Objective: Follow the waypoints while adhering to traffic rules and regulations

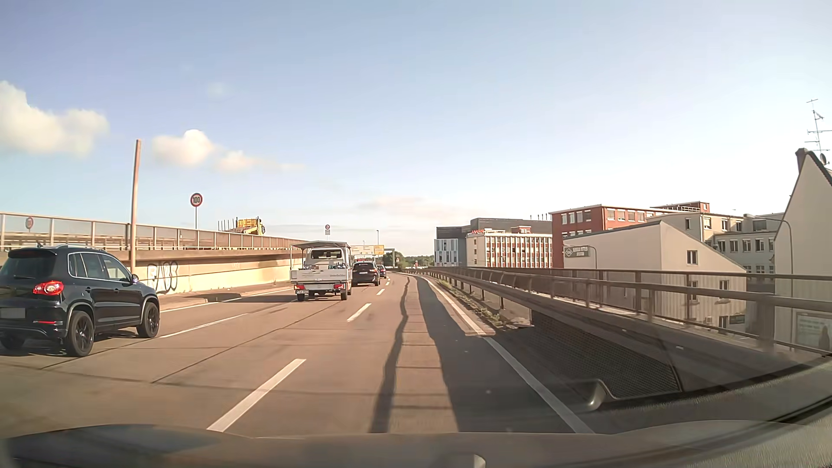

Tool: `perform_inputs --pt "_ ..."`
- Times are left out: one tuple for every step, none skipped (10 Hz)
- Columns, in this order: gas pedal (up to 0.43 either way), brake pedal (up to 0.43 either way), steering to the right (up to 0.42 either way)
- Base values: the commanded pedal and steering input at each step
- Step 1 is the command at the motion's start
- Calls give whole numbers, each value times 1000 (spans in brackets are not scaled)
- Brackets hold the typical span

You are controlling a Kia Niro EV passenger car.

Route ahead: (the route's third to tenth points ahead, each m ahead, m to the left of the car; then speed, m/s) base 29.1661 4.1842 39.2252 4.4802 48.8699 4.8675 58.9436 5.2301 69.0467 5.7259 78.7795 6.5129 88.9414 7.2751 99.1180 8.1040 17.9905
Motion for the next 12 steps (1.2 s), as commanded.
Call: perform_inputs --pt "240 0 -2" --pt "240 0 -4" --pt "240 0 -4" --pt "240 0 -4" --pt "240 0 -5" --pt "169 0 -9" --pt "169 0 -9" --pt "169 0 -8" --pt "169 0 -7" --pt "169 0 -6" --pt "169 0 -6" --pt "169 0 -6"
